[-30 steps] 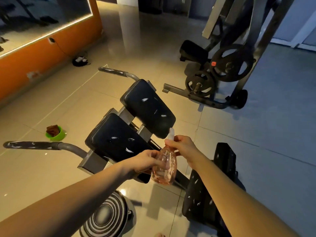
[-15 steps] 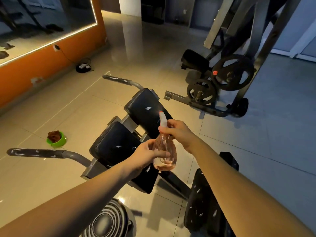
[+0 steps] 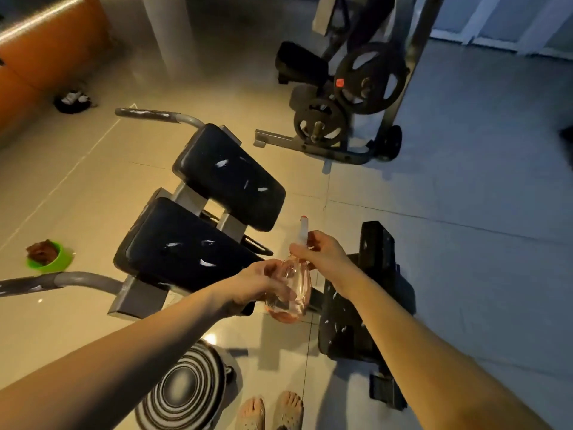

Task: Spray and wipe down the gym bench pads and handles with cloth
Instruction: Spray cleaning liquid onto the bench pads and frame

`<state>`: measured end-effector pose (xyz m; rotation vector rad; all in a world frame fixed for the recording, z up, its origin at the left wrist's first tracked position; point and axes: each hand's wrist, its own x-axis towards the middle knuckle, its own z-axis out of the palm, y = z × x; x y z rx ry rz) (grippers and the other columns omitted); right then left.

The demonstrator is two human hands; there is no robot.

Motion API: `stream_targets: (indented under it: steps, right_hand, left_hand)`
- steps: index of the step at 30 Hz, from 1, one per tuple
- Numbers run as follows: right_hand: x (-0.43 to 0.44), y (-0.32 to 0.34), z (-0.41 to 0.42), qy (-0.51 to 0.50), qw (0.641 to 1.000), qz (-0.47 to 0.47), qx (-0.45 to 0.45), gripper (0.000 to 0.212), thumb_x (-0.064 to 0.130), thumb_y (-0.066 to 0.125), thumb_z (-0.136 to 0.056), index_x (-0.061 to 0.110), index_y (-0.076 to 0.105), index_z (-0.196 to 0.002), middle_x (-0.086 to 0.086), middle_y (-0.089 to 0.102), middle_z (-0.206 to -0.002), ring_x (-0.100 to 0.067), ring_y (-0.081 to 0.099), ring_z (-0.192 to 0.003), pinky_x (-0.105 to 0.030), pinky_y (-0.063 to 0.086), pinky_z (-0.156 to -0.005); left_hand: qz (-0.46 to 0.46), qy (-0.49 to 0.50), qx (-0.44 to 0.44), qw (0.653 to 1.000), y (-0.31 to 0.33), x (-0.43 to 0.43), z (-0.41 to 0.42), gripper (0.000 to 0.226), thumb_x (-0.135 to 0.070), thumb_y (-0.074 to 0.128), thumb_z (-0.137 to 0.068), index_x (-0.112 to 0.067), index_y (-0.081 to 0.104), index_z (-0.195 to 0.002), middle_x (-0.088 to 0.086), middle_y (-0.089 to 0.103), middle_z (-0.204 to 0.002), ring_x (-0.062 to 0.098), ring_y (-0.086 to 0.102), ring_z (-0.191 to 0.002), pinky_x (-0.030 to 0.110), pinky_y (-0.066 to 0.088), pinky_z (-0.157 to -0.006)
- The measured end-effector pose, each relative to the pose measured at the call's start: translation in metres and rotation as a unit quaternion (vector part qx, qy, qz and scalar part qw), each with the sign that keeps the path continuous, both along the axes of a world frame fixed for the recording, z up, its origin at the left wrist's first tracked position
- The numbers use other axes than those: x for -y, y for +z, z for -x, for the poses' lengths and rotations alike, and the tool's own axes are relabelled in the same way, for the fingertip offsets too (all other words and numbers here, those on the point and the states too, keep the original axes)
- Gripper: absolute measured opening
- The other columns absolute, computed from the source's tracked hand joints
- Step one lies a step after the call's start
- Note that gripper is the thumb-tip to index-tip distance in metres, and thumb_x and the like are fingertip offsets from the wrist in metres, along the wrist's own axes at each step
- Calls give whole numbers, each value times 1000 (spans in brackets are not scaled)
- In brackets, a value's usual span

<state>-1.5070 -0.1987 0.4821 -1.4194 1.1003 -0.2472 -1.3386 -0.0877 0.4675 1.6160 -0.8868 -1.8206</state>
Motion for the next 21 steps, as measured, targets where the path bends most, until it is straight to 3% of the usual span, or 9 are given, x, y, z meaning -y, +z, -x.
stream_targets:
  steps: [3,6,11,15,21]
  right_hand:
    - [-13,-13,33,-58,997,-44,5,44,39,76,-90,24,56,-126,2,66,-117,-15,66,-107,-35,55,-95]
    - [-16,-28,66,-92,993,-68,5,35,29,74,-93,26,55,-122,4,66,-115,-13,65,-108,-32,54,-94]
    - [-1,-67,102,-188,978,-95,6,48,30,79,-88,20,57,-130,-1,70,-117,-19,69,-108,-45,56,-99]
    - [18,-93,114,-212,972,-98,-19,50,34,78,-89,18,55,-131,-1,68,-118,-19,66,-110,-38,55,-95]
    - [23,-121,116,-224,966,-121,-38,57,34,79,-88,19,51,-135,-1,66,-120,-18,66,-108,-41,57,-97]
  left_hand:
    - [-3,-39,-7,999,-9,8,24,62,-13,85,-70,-18,65,-129,8,73,-120,24,70,-112,46,52,-106]
    - [-7,-69,-10,998,-21,19,51,58,-13,84,-70,-20,69,-125,5,75,-117,22,71,-110,44,53,-104]
    - [-7,-84,-28,996,-52,41,88,71,-27,90,-64,-24,65,-130,4,72,-123,24,67,-117,47,51,-106]
    - [-22,-43,11,999,-80,49,115,101,-41,99,-48,-29,54,-138,-2,67,-127,22,65,-118,47,54,-103]
    - [-36,-30,46,998,-98,52,128,98,-29,94,-52,-29,48,-139,-3,63,-125,19,62,-115,38,55,-98]
